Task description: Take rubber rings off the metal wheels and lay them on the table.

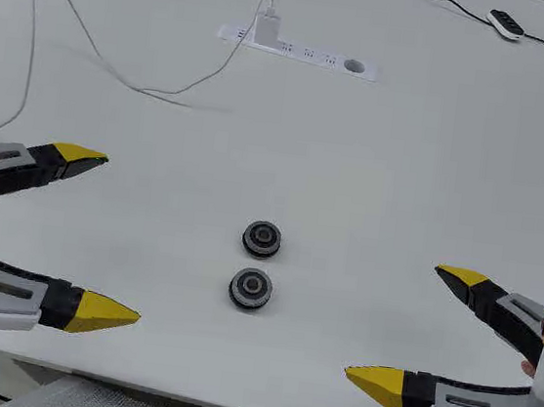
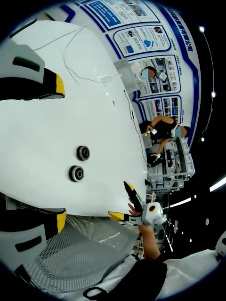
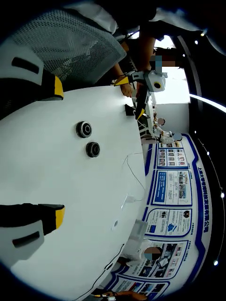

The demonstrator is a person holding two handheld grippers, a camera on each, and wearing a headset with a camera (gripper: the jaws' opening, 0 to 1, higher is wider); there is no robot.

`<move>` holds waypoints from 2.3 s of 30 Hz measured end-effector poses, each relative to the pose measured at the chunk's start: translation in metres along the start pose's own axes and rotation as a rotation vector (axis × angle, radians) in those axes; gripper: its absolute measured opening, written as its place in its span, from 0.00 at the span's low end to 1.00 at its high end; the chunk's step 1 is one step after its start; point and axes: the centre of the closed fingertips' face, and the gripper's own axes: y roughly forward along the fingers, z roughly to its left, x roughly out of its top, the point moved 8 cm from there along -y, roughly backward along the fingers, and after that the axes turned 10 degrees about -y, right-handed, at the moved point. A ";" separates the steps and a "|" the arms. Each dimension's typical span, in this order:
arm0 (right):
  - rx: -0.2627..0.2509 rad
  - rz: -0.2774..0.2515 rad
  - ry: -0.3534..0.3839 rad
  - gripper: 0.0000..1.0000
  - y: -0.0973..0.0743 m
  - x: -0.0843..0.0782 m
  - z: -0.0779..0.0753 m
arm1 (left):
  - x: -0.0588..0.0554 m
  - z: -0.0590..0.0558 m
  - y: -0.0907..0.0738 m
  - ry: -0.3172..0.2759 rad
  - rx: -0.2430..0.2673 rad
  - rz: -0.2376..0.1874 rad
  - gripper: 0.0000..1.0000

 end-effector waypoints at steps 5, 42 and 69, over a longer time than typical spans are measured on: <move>0.006 0.004 0.010 0.91 0.000 -0.003 0.003 | -0.001 0.000 0.003 0.003 -0.007 0.006 0.99; 0.075 -0.015 0.091 0.86 0.016 -0.009 0.024 | 0.001 -0.020 0.095 0.031 -0.163 0.017 0.68; 0.116 -0.017 0.125 0.81 0.025 -0.013 0.030 | -0.009 -0.025 0.120 0.070 -0.190 0.056 0.38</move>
